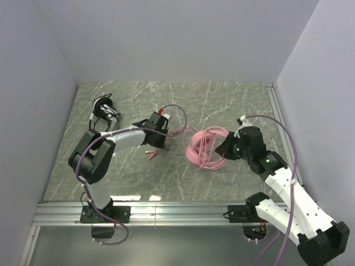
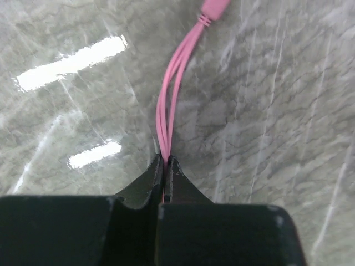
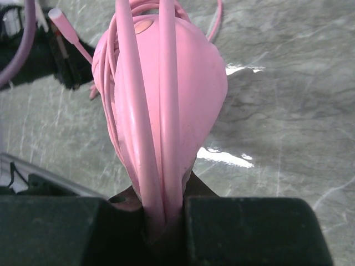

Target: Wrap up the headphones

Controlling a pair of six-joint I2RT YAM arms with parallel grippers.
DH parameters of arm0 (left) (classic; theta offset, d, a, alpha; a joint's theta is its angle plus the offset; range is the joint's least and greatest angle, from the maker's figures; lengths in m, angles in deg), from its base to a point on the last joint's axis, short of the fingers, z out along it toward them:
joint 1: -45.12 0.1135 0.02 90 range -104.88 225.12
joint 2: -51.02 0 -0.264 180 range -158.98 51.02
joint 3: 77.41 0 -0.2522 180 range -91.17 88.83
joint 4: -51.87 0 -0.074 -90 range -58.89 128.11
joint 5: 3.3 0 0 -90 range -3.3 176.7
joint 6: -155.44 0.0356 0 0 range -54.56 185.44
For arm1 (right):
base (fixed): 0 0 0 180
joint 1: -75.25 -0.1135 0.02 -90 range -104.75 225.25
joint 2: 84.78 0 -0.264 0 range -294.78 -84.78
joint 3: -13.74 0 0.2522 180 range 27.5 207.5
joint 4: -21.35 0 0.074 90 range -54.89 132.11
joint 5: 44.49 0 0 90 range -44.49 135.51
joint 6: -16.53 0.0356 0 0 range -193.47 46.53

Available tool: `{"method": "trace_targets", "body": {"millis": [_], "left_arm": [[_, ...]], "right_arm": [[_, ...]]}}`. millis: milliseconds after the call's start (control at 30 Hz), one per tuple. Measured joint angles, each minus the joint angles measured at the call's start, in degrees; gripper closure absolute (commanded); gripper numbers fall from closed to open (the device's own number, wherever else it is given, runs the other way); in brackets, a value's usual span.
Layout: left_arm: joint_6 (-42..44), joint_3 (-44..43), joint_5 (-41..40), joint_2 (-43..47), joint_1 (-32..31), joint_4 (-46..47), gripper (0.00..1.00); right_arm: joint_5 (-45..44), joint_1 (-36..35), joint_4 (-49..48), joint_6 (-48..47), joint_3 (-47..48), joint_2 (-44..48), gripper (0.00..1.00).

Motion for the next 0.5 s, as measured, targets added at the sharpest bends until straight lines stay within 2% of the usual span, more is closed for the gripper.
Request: {"method": "trace_targets", "body": {"millis": [267,500], "left_arm": [[-3.3,-2.7,12.7,0.9,3.7,-0.7,1.0],[-7.1,0.9,24.1,7.1,3.5,2.4,1.0]], "right_arm": [[4.8,0.0,-2.1,-4.2,0.0,2.8,1.0],[8.3,0.0,-7.0,-7.8,0.0,9.3,1.0]]}}
